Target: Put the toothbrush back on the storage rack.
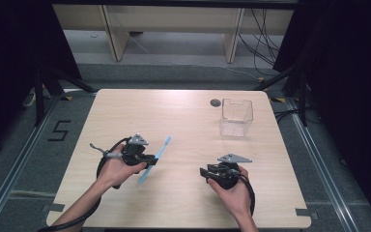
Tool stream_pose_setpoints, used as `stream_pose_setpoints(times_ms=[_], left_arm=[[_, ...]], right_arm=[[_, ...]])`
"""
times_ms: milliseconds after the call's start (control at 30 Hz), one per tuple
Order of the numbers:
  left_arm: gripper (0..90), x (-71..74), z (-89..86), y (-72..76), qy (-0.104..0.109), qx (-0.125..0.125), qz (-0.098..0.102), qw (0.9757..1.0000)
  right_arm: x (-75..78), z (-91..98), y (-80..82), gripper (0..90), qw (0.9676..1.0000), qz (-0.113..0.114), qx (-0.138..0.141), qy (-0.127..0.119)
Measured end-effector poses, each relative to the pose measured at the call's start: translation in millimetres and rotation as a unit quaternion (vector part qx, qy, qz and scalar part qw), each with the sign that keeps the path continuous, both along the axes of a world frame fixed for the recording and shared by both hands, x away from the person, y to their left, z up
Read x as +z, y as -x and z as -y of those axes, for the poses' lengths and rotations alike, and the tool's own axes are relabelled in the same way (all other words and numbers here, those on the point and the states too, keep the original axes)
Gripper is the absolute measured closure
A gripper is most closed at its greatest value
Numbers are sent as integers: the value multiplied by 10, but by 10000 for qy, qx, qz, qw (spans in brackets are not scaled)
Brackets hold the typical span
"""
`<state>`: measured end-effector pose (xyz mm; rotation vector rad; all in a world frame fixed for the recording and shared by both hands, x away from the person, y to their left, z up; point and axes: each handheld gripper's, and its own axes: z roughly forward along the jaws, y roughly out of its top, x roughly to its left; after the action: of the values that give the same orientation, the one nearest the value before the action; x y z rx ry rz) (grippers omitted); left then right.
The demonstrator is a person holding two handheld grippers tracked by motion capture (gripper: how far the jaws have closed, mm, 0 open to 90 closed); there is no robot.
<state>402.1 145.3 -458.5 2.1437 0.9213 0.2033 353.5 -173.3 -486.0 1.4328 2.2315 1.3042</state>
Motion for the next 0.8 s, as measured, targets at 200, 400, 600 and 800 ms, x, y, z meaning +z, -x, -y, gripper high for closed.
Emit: stream_pose_setpoints(times_ms=[200, 400, 600, 800], left_arm=[[781, -32, -37, 41, 317, 29, 330, 9989], [781, -89, -72, 98, 764, 81, 704, 9946], [781, -98, -108, 133, 952, 130, 937, 9909], [782, -120, -124, 176, 1206, 97, 1312, 9839]], right_arm=[[4, -21, -2, 603, 10000, 38, 38, -70], [27, -49, -7, 602, 9998, 188, -23, -46], [59, -62, -4, 608, 9993, 338, -37, -124], [90, -97, 3, 613, 9987, 445, -50, -243]])
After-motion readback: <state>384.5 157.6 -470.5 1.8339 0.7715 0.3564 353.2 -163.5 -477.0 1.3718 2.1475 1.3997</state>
